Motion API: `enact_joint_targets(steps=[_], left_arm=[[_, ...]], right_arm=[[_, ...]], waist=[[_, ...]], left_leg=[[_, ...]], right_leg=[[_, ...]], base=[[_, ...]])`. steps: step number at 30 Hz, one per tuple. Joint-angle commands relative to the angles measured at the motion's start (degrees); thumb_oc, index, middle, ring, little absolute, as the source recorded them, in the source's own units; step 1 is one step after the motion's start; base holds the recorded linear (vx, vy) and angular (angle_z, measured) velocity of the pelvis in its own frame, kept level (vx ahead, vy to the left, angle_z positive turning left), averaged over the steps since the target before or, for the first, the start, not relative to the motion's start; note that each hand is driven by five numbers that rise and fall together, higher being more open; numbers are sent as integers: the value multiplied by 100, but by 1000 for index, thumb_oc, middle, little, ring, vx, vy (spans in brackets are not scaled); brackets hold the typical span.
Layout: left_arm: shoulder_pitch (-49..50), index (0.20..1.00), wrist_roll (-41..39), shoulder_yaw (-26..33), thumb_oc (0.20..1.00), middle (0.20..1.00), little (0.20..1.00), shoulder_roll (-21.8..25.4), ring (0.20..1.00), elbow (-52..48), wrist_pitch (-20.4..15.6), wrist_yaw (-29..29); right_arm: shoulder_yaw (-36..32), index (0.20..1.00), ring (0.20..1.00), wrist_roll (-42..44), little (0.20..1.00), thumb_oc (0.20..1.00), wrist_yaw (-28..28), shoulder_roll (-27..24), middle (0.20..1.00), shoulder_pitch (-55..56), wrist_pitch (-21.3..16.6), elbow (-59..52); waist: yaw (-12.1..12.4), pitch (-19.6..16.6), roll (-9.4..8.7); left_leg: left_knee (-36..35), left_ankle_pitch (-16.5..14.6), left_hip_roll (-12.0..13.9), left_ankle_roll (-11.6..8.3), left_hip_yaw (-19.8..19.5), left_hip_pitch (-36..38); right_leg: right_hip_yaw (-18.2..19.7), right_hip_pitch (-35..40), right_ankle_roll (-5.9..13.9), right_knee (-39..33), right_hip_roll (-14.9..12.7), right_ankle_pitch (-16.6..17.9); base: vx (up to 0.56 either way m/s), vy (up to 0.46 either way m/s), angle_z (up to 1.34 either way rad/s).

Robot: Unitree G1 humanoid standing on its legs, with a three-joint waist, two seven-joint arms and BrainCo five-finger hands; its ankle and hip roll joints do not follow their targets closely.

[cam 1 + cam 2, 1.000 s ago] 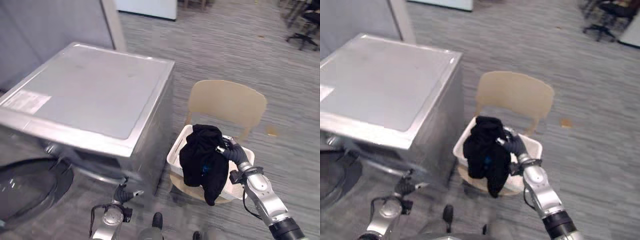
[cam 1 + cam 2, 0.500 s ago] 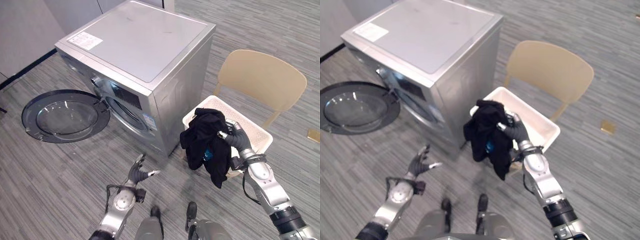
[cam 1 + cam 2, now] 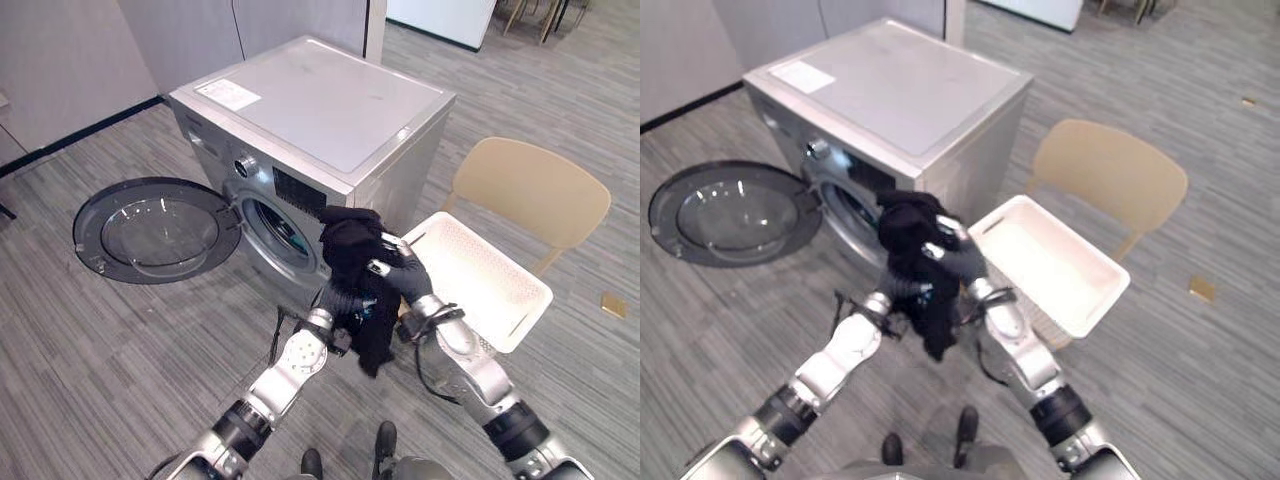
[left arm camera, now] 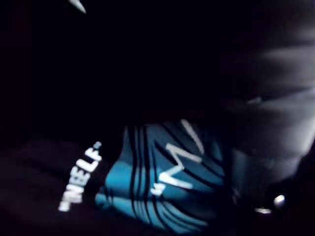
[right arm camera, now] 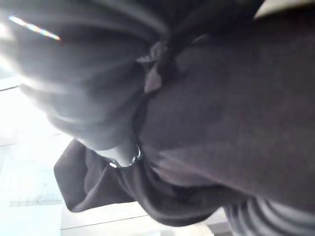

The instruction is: Grab the laundry basket,head to the washer,open it,put in the laundry and shut it.

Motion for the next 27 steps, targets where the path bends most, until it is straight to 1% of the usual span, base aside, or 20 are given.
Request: enact_joint_targets(steps=[1,2,3,4,5,6,9,10,11,12,13,14,16,17,18,21,24,25,26,27], left_arm=[[-702,809,201,-439,809,809,809,-437,809,313,-375,171],[-817,200,228,-490,200,200,200,-495,200,445,-382,267],[-823,200,230,-491,200,200,200,-500,200,455,-388,271],[-846,200,237,-452,200,200,200,-525,200,529,-376,415],[-828,200,235,-409,200,200,200,-511,200,522,-380,462],[-775,200,192,-362,200,200,200,-484,200,497,-379,487],[-593,200,103,-170,200,200,200,-388,200,476,-376,505],[-452,200,8,1,200,200,200,-293,200,445,-374,500],[-447,200,7,3,200,200,200,-292,200,441,-372,498],[-351,200,-22,107,200,200,200,-217,200,419,-374,477],[-87,200,-54,355,200,200,200,-46,200,326,-379,424],[-78,200,-54,355,200,200,200,-44,200,318,-375,422],[279,200,-26,650,200,200,200,115,200,248,-364,298],[685,200,-31,978,200,200,200,259,200,231,-360,156],[700,200,-31,976,200,200,200,259,200,221,-355,153],[1398,200,-22,1553,200,200,200,451,200,258,-344,-104],[1994,200,80,2010,200,200,200,601,200,394,-317,-345],[2312,200,145,2333,200,200,200,699,200,632,-266,-437],[2318,200,145,2335,200,200,200,700,200,630,-267,-439],[2437,200,121,2470,200,200,200,711,200,765,-236,-482]], right_arm=[[245,200,200,705,200,200,191,401,200,-326,-453,-146],[374,200,200,838,200,200,244,457,200,-330,-474,-107],[374,200,200,841,200,200,247,456,200,-334,-477,-102],[545,391,391,1011,391,391,297,495,391,-269,-415,-100],[592,708,708,1032,708,708,329,466,708,-235,-387,-112],[641,1000,1000,1056,1000,1000,361,428,1000,-182,-335,-172],[673,1000,1000,1037,1000,1000,436,253,1000,-24,-273,-246],[553,1000,1000,919,1000,1000,428,106,1000,72,-259,-262],[554,1000,1000,917,1000,1000,427,105,1000,76,-257,-266],[447,1000,1000,816,1000,1000,408,1,1000,135,-260,-289],[137,1000,1000,384,1000,1000,341,-266,1000,325,-253,-361],[138,1000,1000,381,1000,1000,338,-268,1000,336,-248,-371],[-309,1000,1000,-160,1000,1000,266,-587,1000,637,-247,-532],[-770,1000,1000,-796,1000,1000,202,-906,1000,977,-245,-655],[-771,1000,1000,-803,1000,1000,199,-909,1000,998,-237,-673],[-1557,1000,1000,-1720,1000,1000,125,-1342,1000,1749,-204,-719],[-2043,1000,1000,-2236,1000,1000,174,-1512,1000,2407,-128,-435],[-2301,1000,1000,-2371,1000,1000,249,-1533,1000,2779,-39,-9],[-2297,1000,1000,-2372,1000,1000,249,-1532,1000,2782,-44,-4],[-2341,1000,1000,-2531,1000,1000,260,-1566,1000,2880,14,288]], waist=[[-76,-334,-150],[-90,-338,-142],[-90,-336,-140],[-113,-347,-125],[-121,-351,-122],[-126,-354,-113],[-149,-373,-95],[-158,-383,-88],[-159,-384,-88],[-165,-391,-82],[-180,-403,-64],[-180,-407,-63],[-200,-429,-42],[-219,-439,-26],[-217,-447,-24],[-238,-453,-6],[-247,-456,11],[-247,-429,25],[-249,-434,24],[-247,-424,30]], left_leg=[[-90,-91,115,-159,20,-272],[-90,-83,115,-163,20,-276],[-90,-83,114,-163,20,-276],[-90,-69,123,-168,54,-275],[-90,-63,129,-171,67,-272],[-90,-57,128,-172,76,-269],[-90,-39,131,-181,94,-260],[-90,-34,137,-184,109,-250],[-90,-34,137,-184,109,-250],[-90,-34,141,-185,119,-246],[-90,-28,142,-187,134,-235],[-90,-29,142,-187,135,-233],[-90,-32,141,-182,140,-217],[-90,-36,144,-177,140,-206],[-90,-38,144,-177,140,-203],[-90,-41,145,-165,138,-182],[-90,-42,154,-164,143,-154],[-90,-30,156,-171,134,-142],[-90,-31,156,-171,134,-142],[-90,-28,159,-174,131,-133]], right_leg=[[332,673,627,177,-138,-992],[356,675,629,173,-144,-986],[356,675,629,173,-144,-986],[365,677,631,176,-151,-973],[375,683,632,174,-154,-966],[385,686,632,172,-156,-961],[404,706,632,140,-154,-941],[414,708,635,122,-151,-928],[415,709,635,121,-151,-927],[416,718,638,108,-153,-923],[415,740,648,86,-157,-911],[415,743,648,83,-156,-910],[419,766,657,67,-161,-904],[422,780,664,59,-164,-903],[422,783,664,59,-163,-904],[411,804,676,54,-160,-902],[406,829,679,47,-157,-915],[404,840,672,64,-154,-930],[403,840,672,66,-154,-932],[399,846,669,70,-156,-939]], base=[[-14,24,-11],[-9,15,-10],[-17,15,-6],[-16,13,-6],[-18,16,-7],[-8,9,-7],[-4,5,-7],[-1,1,-7],[-3,-4,-5],[5,5,-8],[5,5,-6],[15,5,-5],[19,-2,0],[0,0,0],[0,0,0],[10,-5,0],[0,0,0],[0,0,0],[0,0,0],[0,0,0]])
